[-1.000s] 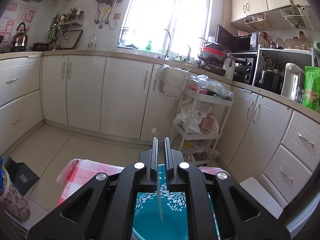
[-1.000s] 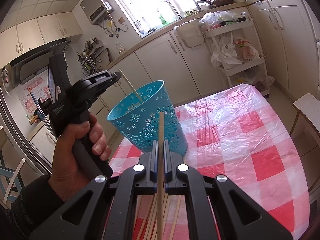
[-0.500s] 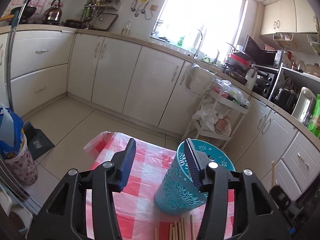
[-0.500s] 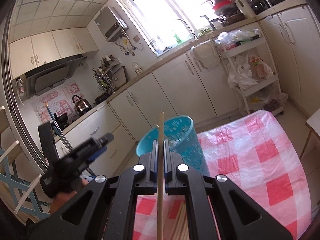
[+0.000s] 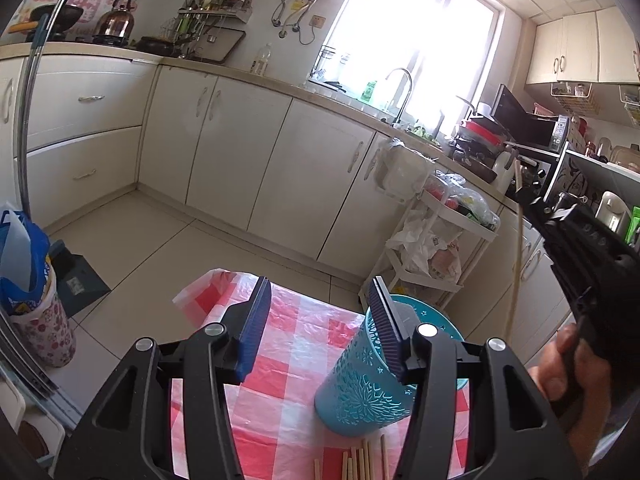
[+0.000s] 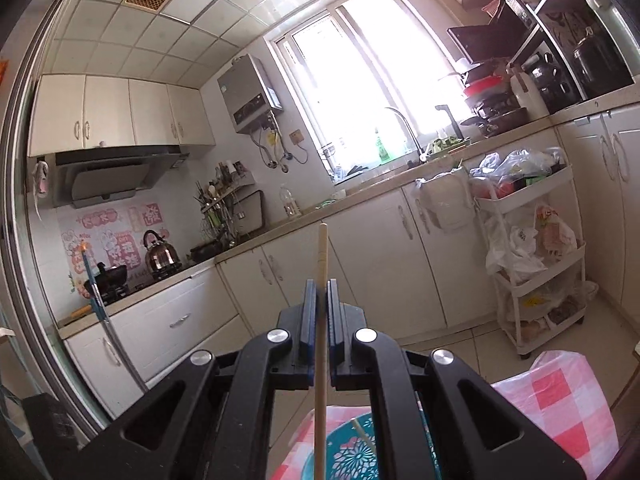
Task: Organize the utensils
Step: 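Lower the stick into the teal cup and open the right tool, then withdraw the right tool back toward the remaining sticks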
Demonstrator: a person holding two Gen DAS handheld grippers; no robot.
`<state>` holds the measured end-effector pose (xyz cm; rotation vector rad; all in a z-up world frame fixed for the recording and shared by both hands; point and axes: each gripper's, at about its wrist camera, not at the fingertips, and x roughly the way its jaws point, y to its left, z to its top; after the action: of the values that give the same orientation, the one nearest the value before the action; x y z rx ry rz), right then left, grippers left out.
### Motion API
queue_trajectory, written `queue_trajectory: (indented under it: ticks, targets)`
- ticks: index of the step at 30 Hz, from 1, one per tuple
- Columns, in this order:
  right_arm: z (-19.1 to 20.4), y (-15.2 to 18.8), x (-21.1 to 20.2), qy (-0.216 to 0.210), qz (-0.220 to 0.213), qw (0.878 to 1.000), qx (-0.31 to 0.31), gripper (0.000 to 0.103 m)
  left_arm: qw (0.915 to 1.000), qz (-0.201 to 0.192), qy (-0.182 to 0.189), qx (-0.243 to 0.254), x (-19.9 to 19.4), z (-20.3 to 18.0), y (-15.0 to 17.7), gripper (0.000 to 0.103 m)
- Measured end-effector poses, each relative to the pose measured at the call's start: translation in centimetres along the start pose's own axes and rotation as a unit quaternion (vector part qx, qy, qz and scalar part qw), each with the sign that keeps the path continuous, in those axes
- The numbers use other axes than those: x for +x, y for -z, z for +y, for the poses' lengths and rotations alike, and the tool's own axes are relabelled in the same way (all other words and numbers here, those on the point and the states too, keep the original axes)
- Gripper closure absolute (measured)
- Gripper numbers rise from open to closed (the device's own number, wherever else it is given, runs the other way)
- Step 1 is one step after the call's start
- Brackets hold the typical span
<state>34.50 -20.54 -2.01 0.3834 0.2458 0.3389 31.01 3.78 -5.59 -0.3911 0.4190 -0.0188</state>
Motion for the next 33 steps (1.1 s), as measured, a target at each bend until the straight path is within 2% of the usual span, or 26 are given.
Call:
queue_trajectory:
  ticks: [6, 11, 13, 14, 22, 28, 33]
  targets:
    - [-0.8, 2.6, 2.3, 0.031, 0.030, 0.998, -0.038, 0.097, 1.0000, 0.005, 0.003, -0.004, 0.3, 0.2, -0.2, 0.055]
    - [-1.5, 4.3, 2.8, 0.032, 0.061, 0.997, -0.045, 0.097, 1.0000, 0.008, 0.005, -0.003, 0.3, 0.0, -0.1, 0.055]
    - [-1.6, 4.8, 2.7, 0.030, 0.075, 0.996, -0.046, 0.090, 0.9999, 0.010, 0.006, -0.002, 0.4, -0.1, 0.0, 0.054]
    - [-1.6, 4.8, 2.3, 0.029, 0.076, 0.996, -0.045, 0.078, 0.9999, 0.010, 0.006, 0.000, 0.4, -0.1, 0.0, 0.054]
    - [-2.6, 4.8, -5.5, 0.032, 0.085, 0.995, -0.028, 0.077, 0.9996, 0.020, -0.009, 0.014, 0.5, -0.1, 0.5, 0.051]
    - [-3.4, 7.9, -11.3, 0.060, 0.132, 0.989, -0.021, 0.077, 0.9977, 0.015, -0.033, 0.056, -0.7, -1.4, 1.2, 0.049]
    - [-3.6, 10.4, -13.8, 0.079, 0.158, 0.984, -0.015, 0.076, 0.9946, 0.023, -0.045, 0.091, -2.4, -2.5, 2.9, 0.047]
